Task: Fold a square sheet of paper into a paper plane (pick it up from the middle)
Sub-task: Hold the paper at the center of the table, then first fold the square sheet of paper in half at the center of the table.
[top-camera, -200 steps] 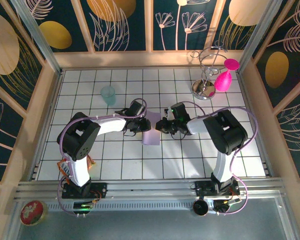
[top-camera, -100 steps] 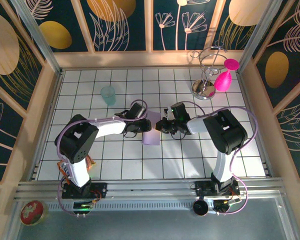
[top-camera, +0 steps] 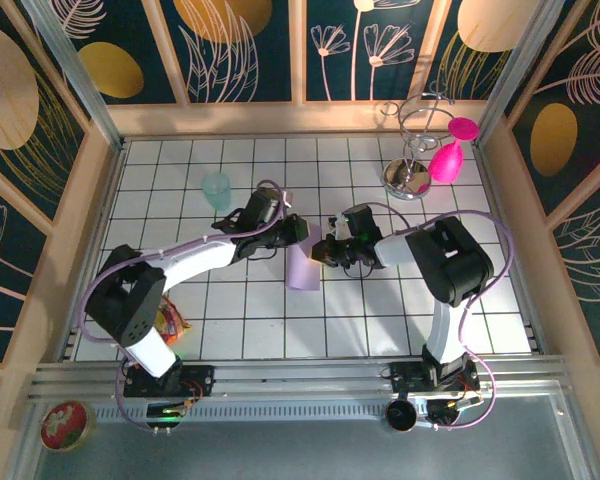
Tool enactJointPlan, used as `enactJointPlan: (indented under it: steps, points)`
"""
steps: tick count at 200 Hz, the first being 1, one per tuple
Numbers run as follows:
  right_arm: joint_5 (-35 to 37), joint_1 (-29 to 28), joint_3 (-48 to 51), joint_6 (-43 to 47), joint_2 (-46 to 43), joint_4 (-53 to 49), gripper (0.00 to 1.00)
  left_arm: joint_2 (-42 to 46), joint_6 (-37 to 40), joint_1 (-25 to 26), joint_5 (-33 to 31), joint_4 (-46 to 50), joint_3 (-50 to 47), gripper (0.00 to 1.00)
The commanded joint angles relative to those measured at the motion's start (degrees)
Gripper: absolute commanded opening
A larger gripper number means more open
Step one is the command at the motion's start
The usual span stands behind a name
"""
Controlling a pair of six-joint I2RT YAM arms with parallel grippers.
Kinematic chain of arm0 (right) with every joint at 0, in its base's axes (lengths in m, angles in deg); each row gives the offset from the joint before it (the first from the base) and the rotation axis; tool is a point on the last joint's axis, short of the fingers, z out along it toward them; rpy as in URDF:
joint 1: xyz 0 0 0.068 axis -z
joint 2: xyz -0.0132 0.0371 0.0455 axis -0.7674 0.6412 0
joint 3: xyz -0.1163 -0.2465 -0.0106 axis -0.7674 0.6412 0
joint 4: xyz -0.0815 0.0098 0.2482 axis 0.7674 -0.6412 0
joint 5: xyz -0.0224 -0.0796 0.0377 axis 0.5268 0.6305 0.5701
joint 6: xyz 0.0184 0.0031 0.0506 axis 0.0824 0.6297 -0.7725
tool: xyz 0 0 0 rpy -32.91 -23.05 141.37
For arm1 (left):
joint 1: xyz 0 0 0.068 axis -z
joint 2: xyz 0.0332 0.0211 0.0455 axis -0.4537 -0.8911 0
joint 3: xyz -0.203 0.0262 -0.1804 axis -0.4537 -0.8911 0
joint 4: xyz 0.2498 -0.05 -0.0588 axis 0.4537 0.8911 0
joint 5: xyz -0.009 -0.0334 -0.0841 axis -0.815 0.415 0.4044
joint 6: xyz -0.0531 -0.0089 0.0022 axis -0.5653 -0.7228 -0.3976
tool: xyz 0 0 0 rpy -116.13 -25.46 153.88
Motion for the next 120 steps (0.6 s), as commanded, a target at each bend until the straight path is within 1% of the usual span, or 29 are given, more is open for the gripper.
enactJointPlan:
  steps: [1,17,30,47,104,120]
  points:
    - [11.0,-0.9,3.3,3.5,9.3,-10.5,0.01,-5.3,-0.4,0.0,5.3,0.0,1.5,0.08]
    - [11.2,-0.9,3.1,3.8,9.7,-10.7,0.01,-7.3,-0.1,0.0,6.4,0.1,2.2,0.05]
    - [11.2,-0.9,2.8,3.9,10.0,-10.8,0.01,-8.4,-0.1,0.0,5.8,0.3,2.0,0.04]
    - [11.2,-0.9,2.5,4.1,10.2,-11.1,0.01,-9.6,0.6,0.0,4.0,2.0,2.2,0.03]
    - [11.7,-0.9,2.3,4.6,11.0,-12.3,0.00,-13.7,2.3,0.0,3.8,4.1,4.3,0.02]
    - [11.9,-0.9,2.0,4.7,11.2,-12.9,0.00,-14.5,3.0,0.0,2.7,5.2,5.0,0.02]
